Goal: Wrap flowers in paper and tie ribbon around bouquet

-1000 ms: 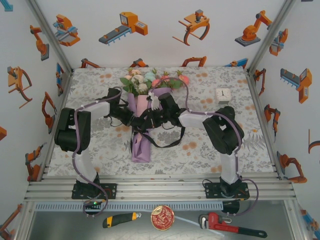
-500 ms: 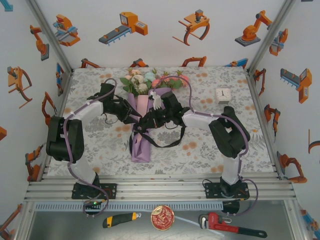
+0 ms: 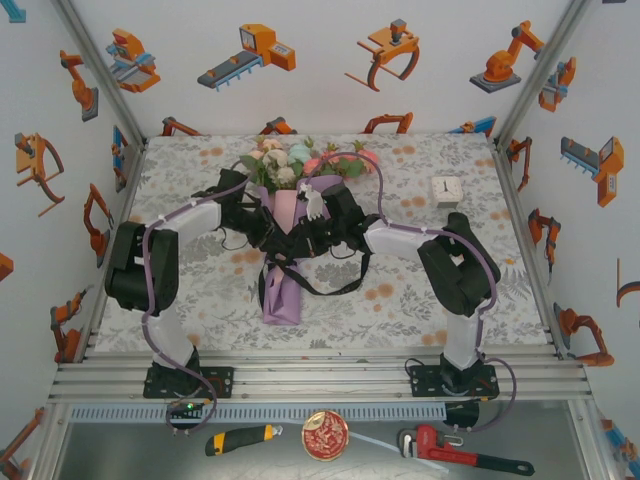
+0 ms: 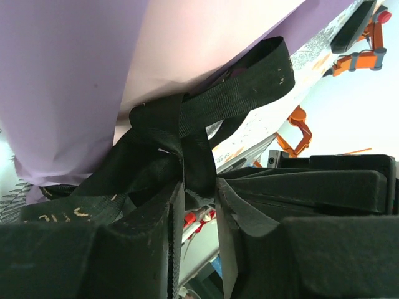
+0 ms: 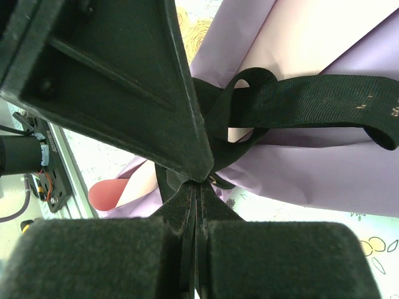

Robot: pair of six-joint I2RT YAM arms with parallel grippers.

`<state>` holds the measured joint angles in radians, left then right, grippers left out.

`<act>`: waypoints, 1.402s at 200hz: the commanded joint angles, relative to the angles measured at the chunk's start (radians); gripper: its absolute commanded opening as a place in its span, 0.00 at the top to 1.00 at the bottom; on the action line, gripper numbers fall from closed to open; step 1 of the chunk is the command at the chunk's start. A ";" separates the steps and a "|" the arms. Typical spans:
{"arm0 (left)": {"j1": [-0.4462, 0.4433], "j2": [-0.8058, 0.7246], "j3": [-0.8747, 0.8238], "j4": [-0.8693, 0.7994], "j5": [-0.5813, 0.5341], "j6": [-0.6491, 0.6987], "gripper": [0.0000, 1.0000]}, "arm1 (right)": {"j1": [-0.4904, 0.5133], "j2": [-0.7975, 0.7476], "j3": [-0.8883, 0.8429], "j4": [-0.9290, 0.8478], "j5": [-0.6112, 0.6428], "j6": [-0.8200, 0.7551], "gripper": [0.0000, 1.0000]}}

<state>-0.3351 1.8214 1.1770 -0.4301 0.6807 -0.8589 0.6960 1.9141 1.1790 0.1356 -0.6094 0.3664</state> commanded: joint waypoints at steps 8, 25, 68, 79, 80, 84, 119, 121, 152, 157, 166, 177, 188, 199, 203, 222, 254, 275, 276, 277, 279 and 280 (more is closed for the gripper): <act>-0.005 0.019 0.023 -0.040 0.007 0.024 0.72 | -0.009 -0.003 0.009 0.020 -0.010 0.000 1.00; -0.003 0.017 0.024 -0.072 -0.034 0.049 0.67 | -0.012 -0.004 0.008 0.026 -0.014 0.005 1.00; 0.000 0.016 0.032 -0.073 -0.059 0.051 0.90 | -0.012 -0.007 0.005 0.030 -0.027 0.008 1.00; 0.005 0.012 0.033 -0.073 -0.065 0.047 0.99 | -0.015 -0.010 0.002 0.026 -0.026 0.008 1.00; 0.005 0.013 0.033 -0.073 -0.066 0.047 1.00 | -0.015 -0.012 0.001 0.026 -0.026 0.008 1.00; 0.007 0.011 0.033 -0.073 -0.071 0.045 1.00 | -0.016 -0.015 -0.004 0.025 -0.025 0.008 1.00; 0.051 -0.016 0.007 -0.083 -0.091 0.048 1.00 | -0.041 -0.073 -0.065 0.030 -0.003 0.009 1.00; 0.055 -0.017 0.004 -0.087 -0.092 0.050 1.00 | -0.043 -0.076 -0.069 0.031 -0.003 0.008 1.00; 0.093 -0.036 -0.027 -0.088 -0.094 0.055 1.00 | -0.062 -0.110 -0.114 0.032 0.000 0.000 1.00; 0.096 -0.038 -0.027 -0.088 -0.093 0.055 1.00 | -0.062 -0.111 -0.119 0.032 -0.002 -0.001 1.00; 0.099 -0.042 -0.027 -0.088 -0.095 0.058 1.00 | -0.062 -0.114 -0.127 0.032 -0.005 -0.001 1.00; 0.100 -0.045 -0.025 -0.090 -0.099 0.058 1.00 | -0.062 -0.116 -0.134 0.026 -0.009 -0.001 1.00; 0.103 -0.046 -0.026 -0.089 -0.101 0.055 1.00 | -0.063 -0.118 -0.144 0.018 -0.007 -0.008 1.00; 0.106 -0.047 -0.027 -0.088 -0.105 0.053 1.00 | -0.063 -0.119 -0.156 0.009 -0.007 -0.023 1.00; 0.107 -0.047 -0.027 -0.087 -0.105 0.052 1.00 | -0.064 -0.119 -0.158 0.002 -0.006 -0.030 1.00; 0.111 -0.050 -0.027 -0.085 -0.106 0.050 1.00 | -0.064 -0.121 -0.161 -0.038 0.003 -0.060 1.00; 0.113 -0.051 -0.034 -0.026 -0.058 0.032 0.97 | -0.064 -0.119 -0.171 -0.025 0.001 -0.056 1.00; 0.113 -0.055 -0.033 -0.012 -0.053 0.020 0.94 | -0.064 -0.110 -0.163 -0.008 -0.004 -0.039 1.00; 0.114 -0.055 -0.033 -0.012 -0.053 0.021 0.94 | -0.064 -0.110 -0.163 -0.007 -0.004 -0.038 1.00; 0.115 -0.055 -0.033 -0.012 -0.054 0.021 0.93 | -0.063 -0.111 -0.163 -0.006 -0.004 -0.038 1.00; 0.114 -0.055 -0.033 -0.011 -0.054 0.021 0.93 | -0.064 -0.111 -0.164 -0.004 -0.004 -0.037 1.00; 0.114 -0.055 -0.033 -0.010 -0.054 0.020 0.93 | -0.064 -0.111 -0.164 -0.004 -0.004 -0.037 1.00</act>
<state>-0.2394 1.8030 1.1538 -0.4683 0.6617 -0.8337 0.6449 1.8229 1.0256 0.1749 -0.6155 0.3397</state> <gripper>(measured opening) 0.055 0.003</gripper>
